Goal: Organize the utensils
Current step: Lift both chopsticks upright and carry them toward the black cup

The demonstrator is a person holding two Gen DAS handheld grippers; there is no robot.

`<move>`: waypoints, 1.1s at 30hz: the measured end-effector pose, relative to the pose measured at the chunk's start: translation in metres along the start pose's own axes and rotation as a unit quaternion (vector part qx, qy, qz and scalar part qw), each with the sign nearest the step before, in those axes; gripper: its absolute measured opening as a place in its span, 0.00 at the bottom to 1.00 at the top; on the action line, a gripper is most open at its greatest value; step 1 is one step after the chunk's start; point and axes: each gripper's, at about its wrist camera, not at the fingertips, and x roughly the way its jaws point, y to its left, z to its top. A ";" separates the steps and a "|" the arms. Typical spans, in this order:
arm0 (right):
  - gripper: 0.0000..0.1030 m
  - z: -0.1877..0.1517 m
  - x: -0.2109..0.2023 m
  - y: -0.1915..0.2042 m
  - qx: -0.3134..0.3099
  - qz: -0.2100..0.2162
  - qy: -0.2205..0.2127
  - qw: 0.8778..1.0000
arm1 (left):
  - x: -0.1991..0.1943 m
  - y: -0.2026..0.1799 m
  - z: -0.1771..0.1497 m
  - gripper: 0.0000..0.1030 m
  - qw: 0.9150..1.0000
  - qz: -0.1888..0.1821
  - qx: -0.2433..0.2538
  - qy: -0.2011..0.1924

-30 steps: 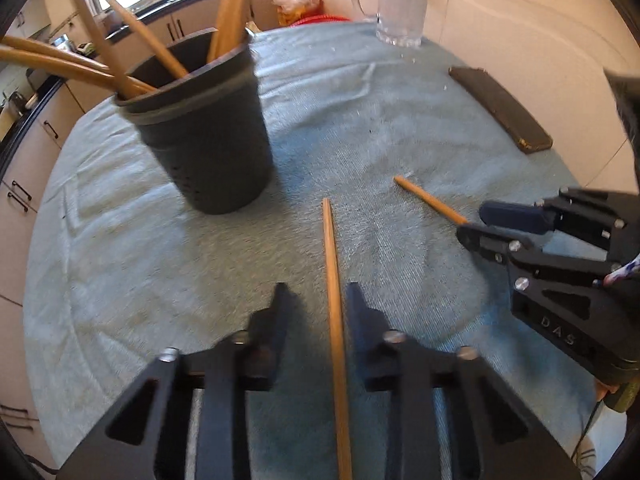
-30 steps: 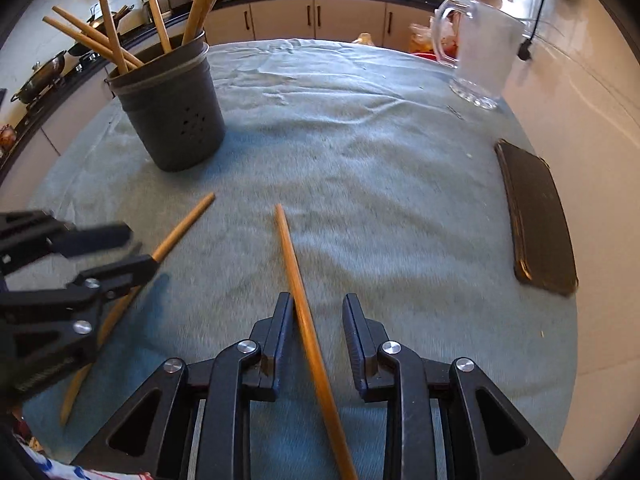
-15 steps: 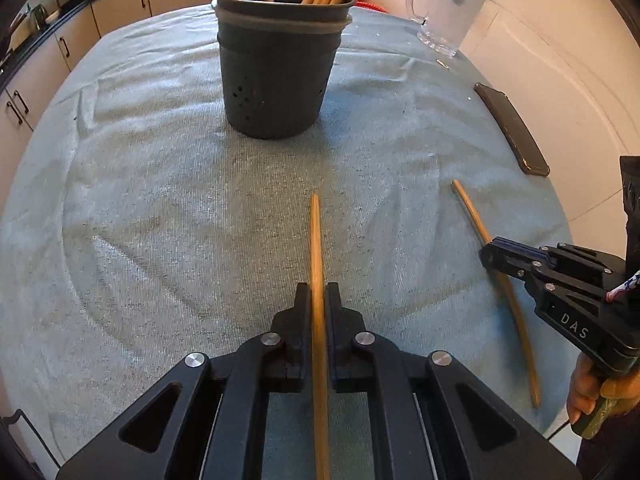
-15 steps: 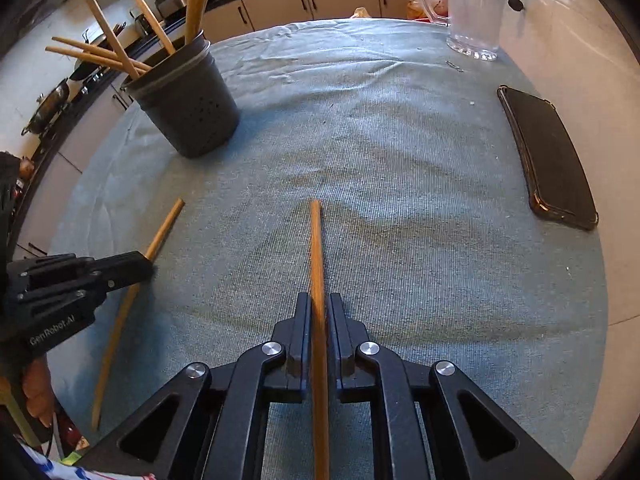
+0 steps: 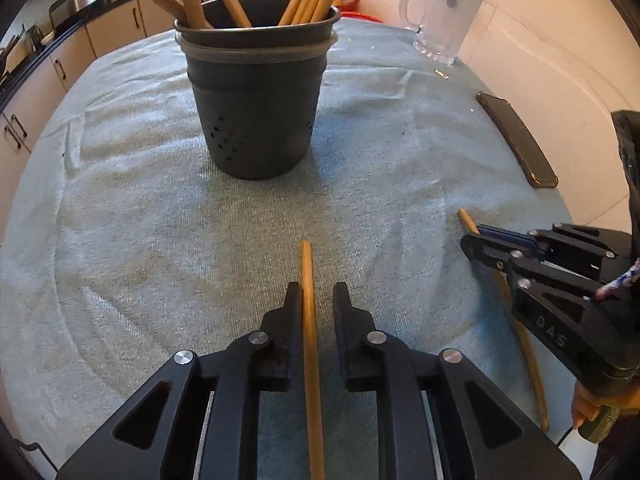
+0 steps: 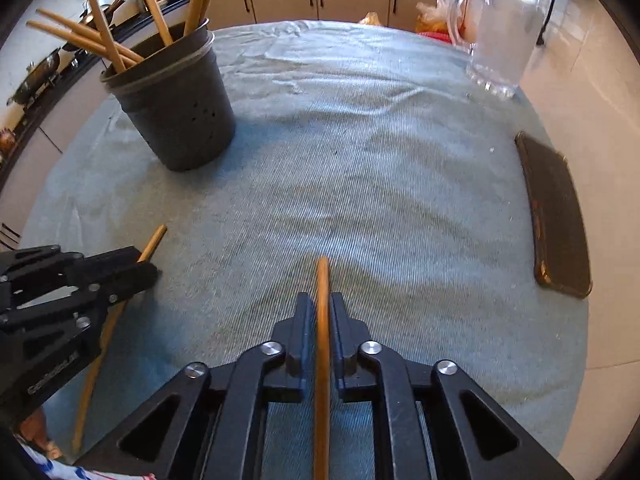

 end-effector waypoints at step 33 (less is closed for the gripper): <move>0.06 -0.059 -0.195 0.045 0.027 0.017 -0.270 0.962 | -0.199 0.001 -0.074 0.06 0.964 0.007 0.004 -0.265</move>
